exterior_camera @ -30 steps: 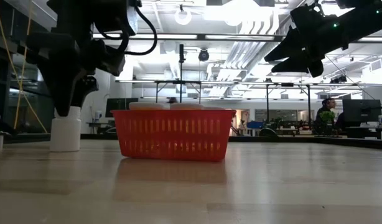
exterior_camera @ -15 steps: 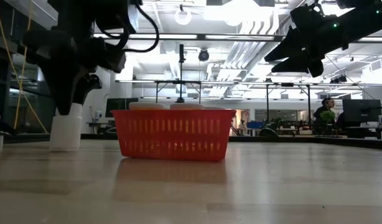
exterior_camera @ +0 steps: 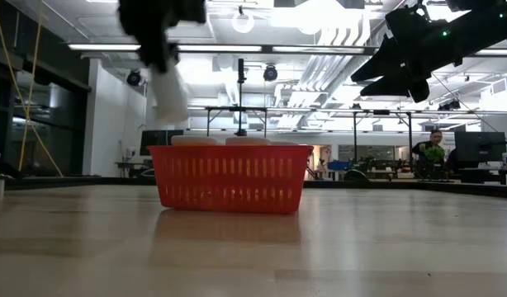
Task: Pick and place pill bottles into a basket
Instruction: Put the white pill bottle into the red bin, then put the orange pill bottle into the red bin
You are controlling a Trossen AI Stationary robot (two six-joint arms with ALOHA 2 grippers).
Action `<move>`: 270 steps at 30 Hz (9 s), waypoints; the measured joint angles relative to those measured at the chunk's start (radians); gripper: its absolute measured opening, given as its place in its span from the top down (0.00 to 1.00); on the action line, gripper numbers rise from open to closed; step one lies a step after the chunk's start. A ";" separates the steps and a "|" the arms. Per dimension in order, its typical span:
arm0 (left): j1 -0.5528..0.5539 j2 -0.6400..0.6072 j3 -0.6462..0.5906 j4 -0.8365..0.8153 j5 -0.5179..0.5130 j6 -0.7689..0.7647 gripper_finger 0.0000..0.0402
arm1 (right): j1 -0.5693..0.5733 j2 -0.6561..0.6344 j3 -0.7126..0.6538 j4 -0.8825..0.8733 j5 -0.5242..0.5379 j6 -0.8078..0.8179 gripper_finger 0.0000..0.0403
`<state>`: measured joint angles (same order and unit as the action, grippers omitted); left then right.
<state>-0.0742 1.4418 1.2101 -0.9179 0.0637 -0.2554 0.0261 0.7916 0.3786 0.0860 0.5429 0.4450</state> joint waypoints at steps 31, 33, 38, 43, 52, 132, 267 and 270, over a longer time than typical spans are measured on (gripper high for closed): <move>0.002 0.245 0.164 0.198 -0.051 0.129 0.50 | 0.000 0.000 0.001 -0.029 0.000 0.003 0.41; 0.002 0.255 0.164 0.200 -0.050 0.132 0.50 | 0.000 0.000 0.001 -0.037 -0.001 0.003 0.41; 0.002 0.260 0.164 0.195 -0.049 0.154 0.50 | 0.000 0.000 0.001 -0.041 0.000 0.003 0.41; 0.002 0.278 0.163 0.187 -0.049 0.155 0.50 | 0.000 0.000 0.001 -0.045 0.000 0.003 0.41; 0.002 0.313 0.163 0.190 -0.022 0.154 0.50 | 0.000 0.000 0.001 -0.051 0.000 0.003 0.41; -0.667 -0.024 0.096 -0.463 -0.191 -0.769 0.30 | 0.000 0.000 0.000 -0.076 0.000 0.003 0.41; -0.518 -0.051 -0.258 0.192 -0.148 -0.489 0.40 | 0.004 0.057 0.001 0.118 -0.329 0.074 0.41; -0.463 -0.051 -0.214 0.172 -0.141 -0.433 0.43 | 0.031 0.125 0.001 0.214 -0.364 0.071 0.41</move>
<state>-0.5368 1.3903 0.9959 -0.7461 -0.0773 -0.6881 0.0572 0.9165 0.3798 0.3004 0.1787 0.5158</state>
